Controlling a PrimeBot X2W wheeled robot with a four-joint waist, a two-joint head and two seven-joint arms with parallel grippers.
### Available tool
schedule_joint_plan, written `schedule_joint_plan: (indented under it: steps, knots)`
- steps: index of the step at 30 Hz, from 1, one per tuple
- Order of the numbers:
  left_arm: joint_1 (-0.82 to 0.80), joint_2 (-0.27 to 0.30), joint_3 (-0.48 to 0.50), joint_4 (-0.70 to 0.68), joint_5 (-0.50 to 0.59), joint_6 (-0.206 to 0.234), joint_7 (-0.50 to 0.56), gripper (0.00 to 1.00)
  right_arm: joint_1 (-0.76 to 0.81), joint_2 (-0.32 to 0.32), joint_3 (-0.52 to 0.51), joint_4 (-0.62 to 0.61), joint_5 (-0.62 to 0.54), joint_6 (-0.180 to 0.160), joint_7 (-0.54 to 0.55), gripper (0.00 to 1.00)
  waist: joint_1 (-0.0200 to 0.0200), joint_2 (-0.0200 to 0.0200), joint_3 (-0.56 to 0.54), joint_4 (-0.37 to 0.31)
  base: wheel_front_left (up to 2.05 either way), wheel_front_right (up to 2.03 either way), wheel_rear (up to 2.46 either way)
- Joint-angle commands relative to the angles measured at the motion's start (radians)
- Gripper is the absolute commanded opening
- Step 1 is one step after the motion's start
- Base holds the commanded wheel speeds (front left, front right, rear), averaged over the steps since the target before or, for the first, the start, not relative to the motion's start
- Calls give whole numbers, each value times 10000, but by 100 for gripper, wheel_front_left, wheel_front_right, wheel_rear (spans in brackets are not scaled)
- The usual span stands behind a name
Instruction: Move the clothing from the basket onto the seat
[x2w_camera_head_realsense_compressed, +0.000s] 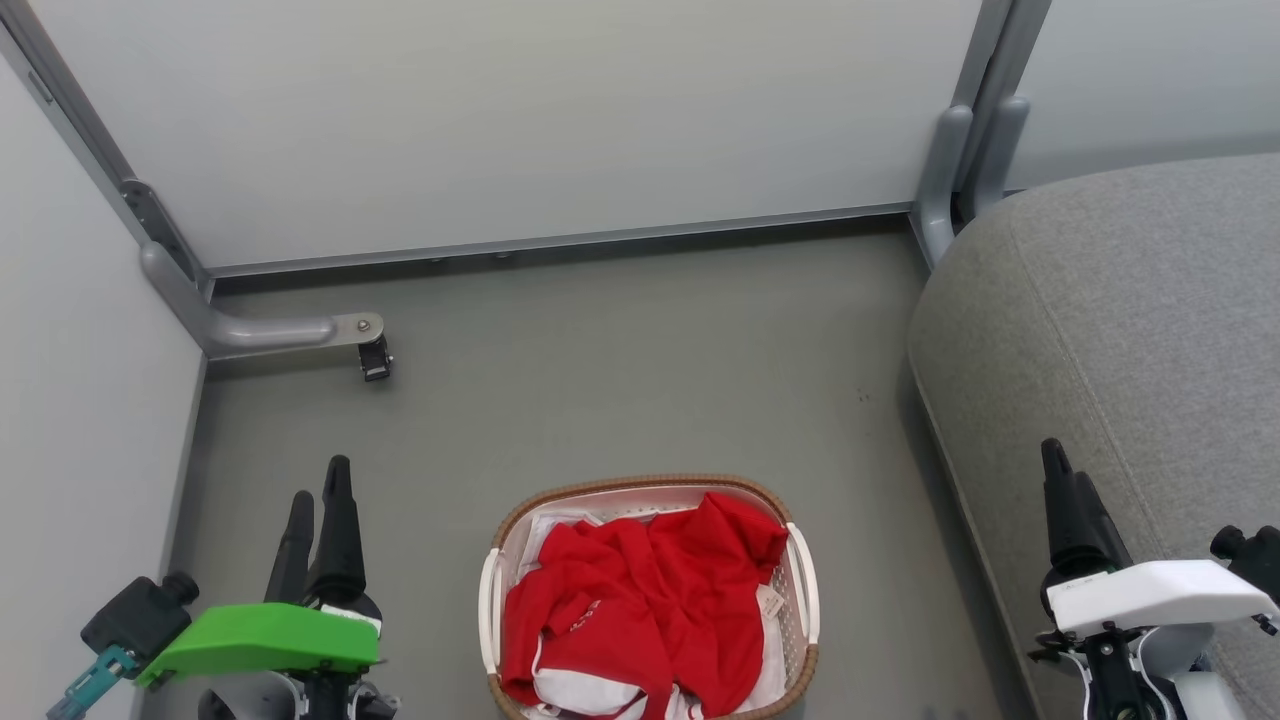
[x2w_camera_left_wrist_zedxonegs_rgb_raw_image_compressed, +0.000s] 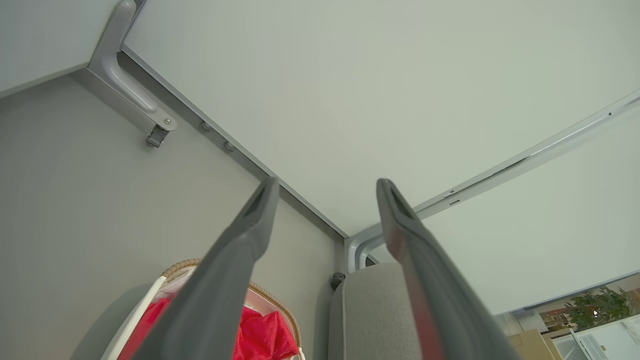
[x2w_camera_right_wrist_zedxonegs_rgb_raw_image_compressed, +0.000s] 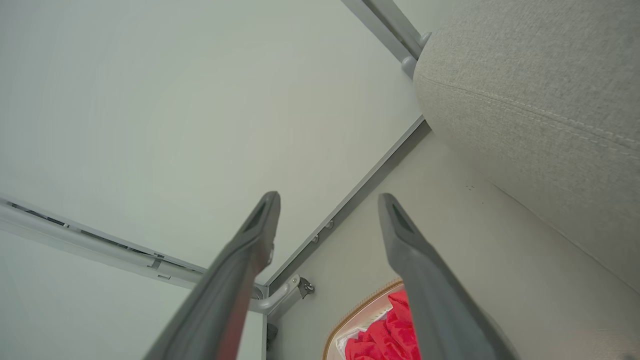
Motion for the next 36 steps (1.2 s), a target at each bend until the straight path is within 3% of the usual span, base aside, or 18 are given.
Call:
schedule_joint_plan:
  steps: [1, 18, 36]
  knots:
    - [18, 53, -64, -195, 453, 72, -105, 100, -72, -66, 64, -177, -419, 3, -108, 100, 0, -1, 4, 3, 0, 0, 0]
    - [326, 70, -542, 99, 3340, 408, -612, 100, 142, -89, 590, 152, -2999, 4, -607, 100, 0, -1, 31, 44, 0, 0, 0]
    - [593, 88, -774, 355, 4981, 560, -1065, 100, 292, -109, 962, 458, -5008, 5, -1070, 100, 0, -1, -6, 86, 0, 0, 0]
